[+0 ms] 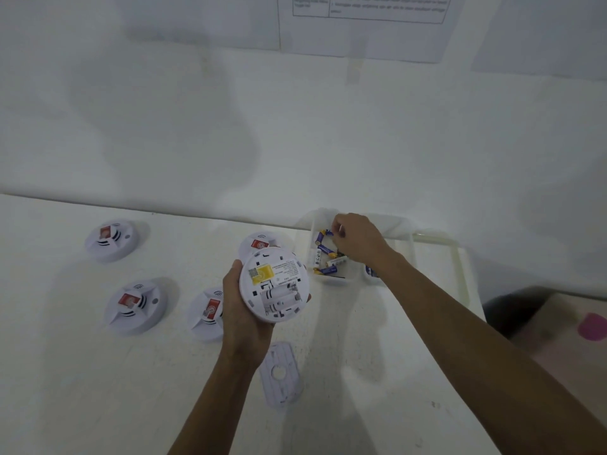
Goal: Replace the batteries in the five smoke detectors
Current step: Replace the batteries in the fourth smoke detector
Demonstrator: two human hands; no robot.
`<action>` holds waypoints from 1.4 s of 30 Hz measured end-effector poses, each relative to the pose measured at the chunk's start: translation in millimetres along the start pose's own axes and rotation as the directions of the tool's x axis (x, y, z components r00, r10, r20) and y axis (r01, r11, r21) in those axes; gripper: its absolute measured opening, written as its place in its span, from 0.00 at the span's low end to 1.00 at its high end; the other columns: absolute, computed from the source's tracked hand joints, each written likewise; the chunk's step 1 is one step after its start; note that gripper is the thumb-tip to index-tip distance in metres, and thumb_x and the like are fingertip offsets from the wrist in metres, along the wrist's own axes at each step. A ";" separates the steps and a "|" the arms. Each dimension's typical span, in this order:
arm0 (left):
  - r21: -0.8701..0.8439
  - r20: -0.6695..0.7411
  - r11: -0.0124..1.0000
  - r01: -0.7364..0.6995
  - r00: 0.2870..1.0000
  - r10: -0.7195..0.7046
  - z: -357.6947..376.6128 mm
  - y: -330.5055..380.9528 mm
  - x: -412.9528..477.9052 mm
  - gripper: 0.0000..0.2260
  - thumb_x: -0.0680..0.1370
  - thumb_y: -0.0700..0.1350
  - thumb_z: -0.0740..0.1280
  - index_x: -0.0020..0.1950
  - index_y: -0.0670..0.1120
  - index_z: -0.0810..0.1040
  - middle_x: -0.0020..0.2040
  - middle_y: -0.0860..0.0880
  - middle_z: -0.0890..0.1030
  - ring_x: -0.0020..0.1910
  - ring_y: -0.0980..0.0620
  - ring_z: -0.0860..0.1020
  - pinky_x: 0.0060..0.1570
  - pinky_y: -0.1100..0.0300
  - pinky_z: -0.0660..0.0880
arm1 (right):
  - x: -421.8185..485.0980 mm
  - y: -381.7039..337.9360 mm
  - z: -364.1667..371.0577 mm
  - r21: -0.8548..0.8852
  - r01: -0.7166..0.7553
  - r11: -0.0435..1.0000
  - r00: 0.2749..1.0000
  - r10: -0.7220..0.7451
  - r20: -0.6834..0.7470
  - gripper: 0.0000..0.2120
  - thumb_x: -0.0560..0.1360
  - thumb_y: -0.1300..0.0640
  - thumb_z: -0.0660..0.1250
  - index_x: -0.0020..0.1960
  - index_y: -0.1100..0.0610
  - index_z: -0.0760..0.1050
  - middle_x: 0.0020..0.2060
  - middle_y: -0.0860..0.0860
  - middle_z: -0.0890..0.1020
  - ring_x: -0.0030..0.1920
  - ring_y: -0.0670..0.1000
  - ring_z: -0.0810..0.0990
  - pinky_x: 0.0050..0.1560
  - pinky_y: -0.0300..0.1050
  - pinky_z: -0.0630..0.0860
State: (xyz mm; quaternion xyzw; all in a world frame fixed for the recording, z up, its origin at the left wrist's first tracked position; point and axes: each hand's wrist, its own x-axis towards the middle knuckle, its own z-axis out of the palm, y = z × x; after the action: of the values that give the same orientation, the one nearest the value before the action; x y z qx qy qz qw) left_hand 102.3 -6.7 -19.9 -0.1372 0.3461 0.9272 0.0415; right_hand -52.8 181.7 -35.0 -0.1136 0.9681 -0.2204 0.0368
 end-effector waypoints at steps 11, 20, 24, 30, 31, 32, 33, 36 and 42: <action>-0.040 -0.044 0.999 -0.011 0.999 0.009 0.4 3.1 -4.2 0.23 0.79 0.58 0.50 0.59 0.52 0.80 0.59 0.43 0.81 0.59 0.40 0.79 0.53 0.38 0.77 | 3.6 -9.3 31.5 -0.620 0.156 0.769 0.985 -0.070 0.161 0.05 0.75 0.61 0.64 0.50 0.60 0.77 0.50 0.56 0.75 0.41 0.55 0.80 0.34 0.44 0.66; -0.061 -0.029 0.998 -0.030 0.999 0.028 1.4 16.4 -14.4 0.28 0.82 0.55 0.46 0.46 0.54 0.86 0.50 0.47 0.85 0.48 0.47 0.84 0.44 0.44 0.81 | -3.6 -14.3 24.9 -0.300 -0.009 0.954 0.999 0.000 -0.032 0.07 0.74 0.62 0.62 0.53 0.60 0.71 0.43 0.56 0.79 0.38 0.54 0.73 0.36 0.43 0.67; -0.094 -0.014 0.995 -0.014 1.000 0.013 -2.5 19.9 -16.8 0.28 0.82 0.56 0.46 0.47 0.53 0.86 0.49 0.46 0.85 0.47 0.46 0.84 0.42 0.44 0.81 | -16.5 -21.9 12.6 0.262 -0.112 0.959 0.979 0.152 -0.137 0.07 0.73 0.64 0.65 0.50 0.58 0.76 0.42 0.52 0.79 0.40 0.50 0.76 0.37 0.40 0.72; -0.125 0.003 0.992 0.035 0.999 -0.035 -9.6 28.7 -21.7 0.26 0.81 0.57 0.48 0.50 0.50 0.86 0.53 0.44 0.84 0.49 0.43 0.83 0.49 0.38 0.76 | -49.8 -57.8 -8.9 0.742 -0.074 0.667 0.944 0.287 -0.163 0.07 0.74 0.63 0.68 0.51 0.56 0.80 0.40 0.48 0.80 0.38 0.46 0.77 0.37 0.38 0.72; -0.125 0.011 0.991 0.041 0.999 -0.040 -10.8 31.7 -23.4 0.27 0.81 0.57 0.48 0.48 0.51 0.86 0.53 0.44 0.84 0.49 0.44 0.83 0.50 0.37 0.76 | -56.2 -67.2 -12.4 0.802 -0.071 0.593 0.942 0.305 -0.142 0.07 0.74 0.63 0.68 0.50 0.56 0.81 0.38 0.49 0.80 0.34 0.48 0.75 0.34 0.40 0.71; -0.120 0.018 0.992 0.047 0.999 -0.045 -12.8 35.0 -25.3 0.27 0.81 0.57 0.48 0.48 0.51 0.86 0.53 0.44 0.84 0.49 0.44 0.83 0.50 0.37 0.75 | -62.8 -77.4 -15.6 0.851 -0.059 0.522 0.942 0.312 -0.126 0.06 0.74 0.63 0.68 0.50 0.57 0.81 0.35 0.50 0.78 0.30 0.48 0.72 0.30 0.41 0.68; -0.115 0.024 0.992 0.053 0.998 -0.051 -14.8 38.9 -27.7 0.27 0.81 0.57 0.48 0.47 0.51 0.86 0.52 0.44 0.84 0.49 0.44 0.83 0.50 0.37 0.76 | -70.0 -87.8 -18.5 0.888 -0.037 0.459 0.944 0.307 -0.119 0.06 0.74 0.64 0.68 0.49 0.57 0.81 0.32 0.51 0.75 0.27 0.49 0.68 0.27 0.40 0.65; -0.107 0.041 0.992 0.062 0.998 -0.058 -23.2 51.4 -33.9 0.27 0.81 0.57 0.48 0.48 0.50 0.86 0.53 0.45 0.84 0.50 0.44 0.83 0.50 0.38 0.76 | -93.0 -121.8 -22.7 0.936 0.030 0.351 0.959 0.253 -0.125 0.07 0.75 0.65 0.66 0.50 0.58 0.80 0.30 0.51 0.73 0.27 0.49 0.65 0.26 0.39 0.62; -0.073 0.036 0.996 0.048 0.998 -0.045 -40.2 79.9 -43.8 0.25 0.81 0.58 0.48 0.54 0.49 0.83 0.53 0.45 0.84 0.50 0.45 0.83 0.47 0.42 0.80 | -137.7 -188.0 -13.5 0.758 0.219 0.615 0.952 0.038 -0.305 0.11 0.75 0.64 0.68 0.56 0.55 0.77 0.43 0.47 0.83 0.31 0.44 0.73 0.32 0.36 0.69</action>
State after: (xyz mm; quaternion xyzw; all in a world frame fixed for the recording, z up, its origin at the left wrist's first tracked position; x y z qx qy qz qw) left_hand 139.6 -92.6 13.8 -0.1309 0.3077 0.9403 0.0640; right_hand 117.6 55.0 61.9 -0.1017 0.7617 -0.6360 -0.0713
